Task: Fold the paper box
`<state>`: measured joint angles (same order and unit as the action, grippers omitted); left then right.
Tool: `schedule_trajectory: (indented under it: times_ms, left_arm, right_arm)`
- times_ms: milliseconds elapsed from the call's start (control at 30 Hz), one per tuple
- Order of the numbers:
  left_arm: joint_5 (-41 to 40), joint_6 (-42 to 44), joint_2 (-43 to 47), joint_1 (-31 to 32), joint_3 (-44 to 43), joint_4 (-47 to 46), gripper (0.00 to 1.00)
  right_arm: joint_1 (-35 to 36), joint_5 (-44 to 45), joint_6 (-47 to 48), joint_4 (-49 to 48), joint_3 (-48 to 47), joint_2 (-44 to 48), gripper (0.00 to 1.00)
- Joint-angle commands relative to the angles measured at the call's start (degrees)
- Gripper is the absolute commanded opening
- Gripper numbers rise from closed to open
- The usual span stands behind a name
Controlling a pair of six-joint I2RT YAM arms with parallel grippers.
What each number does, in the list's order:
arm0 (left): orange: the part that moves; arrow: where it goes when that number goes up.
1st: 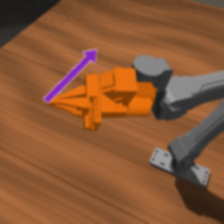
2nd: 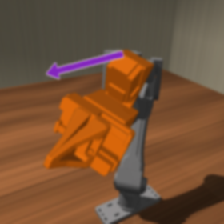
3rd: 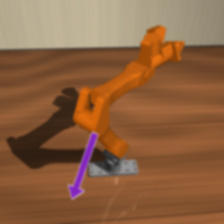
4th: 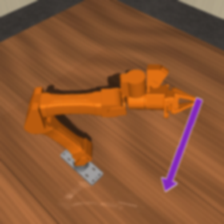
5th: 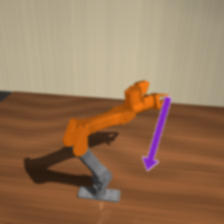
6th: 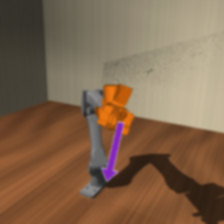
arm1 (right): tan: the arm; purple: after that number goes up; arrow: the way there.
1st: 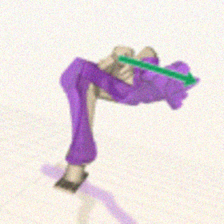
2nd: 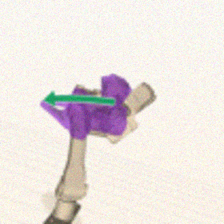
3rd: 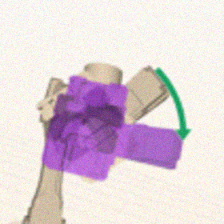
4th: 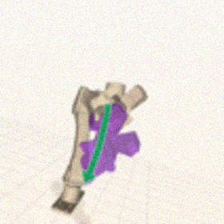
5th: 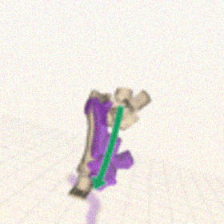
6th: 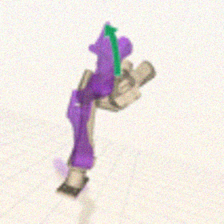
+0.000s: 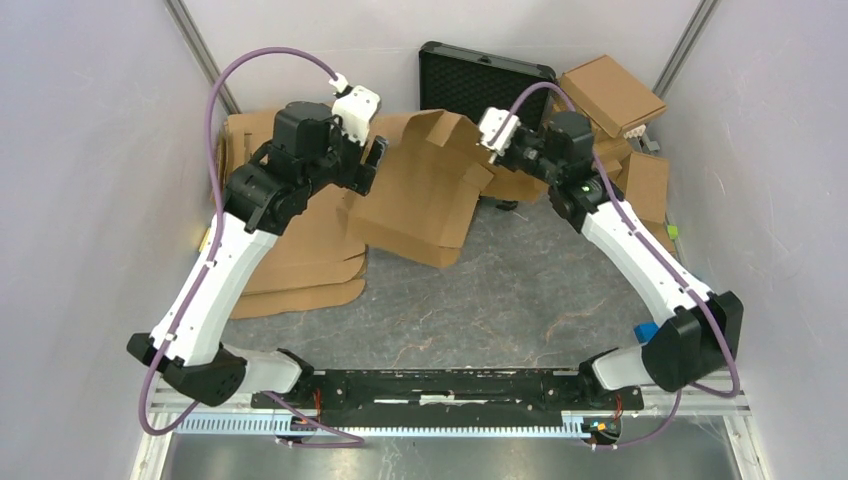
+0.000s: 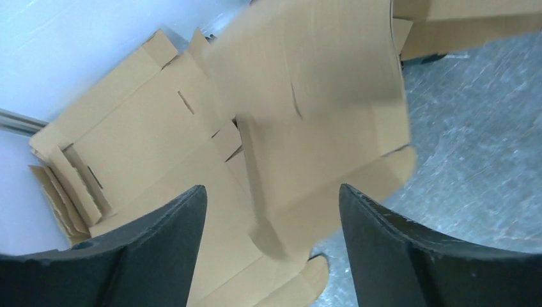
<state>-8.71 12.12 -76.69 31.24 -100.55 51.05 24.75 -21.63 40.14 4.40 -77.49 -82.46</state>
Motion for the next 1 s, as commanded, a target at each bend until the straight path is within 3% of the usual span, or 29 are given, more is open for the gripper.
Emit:
schedule_trajectory:
  times_ms: [0,100,200,433,733,833,967]
  left_arm:
    - [-1.4,-8.5,3.4,-0.3,-2.9,0.7,0.87]
    - [-0.2,-14.3,4.8,-1.6,-2.0,4.0,1.0]
    - [2.2,-19.0,9.8,-3.0,6.2,1.6,1.0]
    - [2.0,-32.1,23.8,-5.5,38.9,-22.6,1.0]
    - [2.0,-40.2,20.4,-11.9,54.4,-44.7,1.0]
    - [7.8,-42.1,17.8,-16.3,60.2,-58.8,1.0]
    - [8.4,-39.5,10.6,-17.0,61.0,-68.4,1.0]
  right_arm:
    - [-4.7,-2.0,-12.7,-7.5,8.2,6.5,0.0]
    - [-7.8,-4.4,-19.3,-10.5,13.6,9.1,0.0]
    - [-10.9,-7.2,-27.3,-16.2,20.3,12.9,0.0]
    - [-11.8,-4.9,-30.6,-18.8,25.0,17.3,0.0]
    - [-13.6,-3.8,-30.9,-14.9,23.3,17.2,0.0]
    - [-14.6,-4.8,-31.4,-14.9,23.0,16.9,0.0]
    - [-15.1,-6.2,-32.6,-14.9,22.6,16.4,0.0]
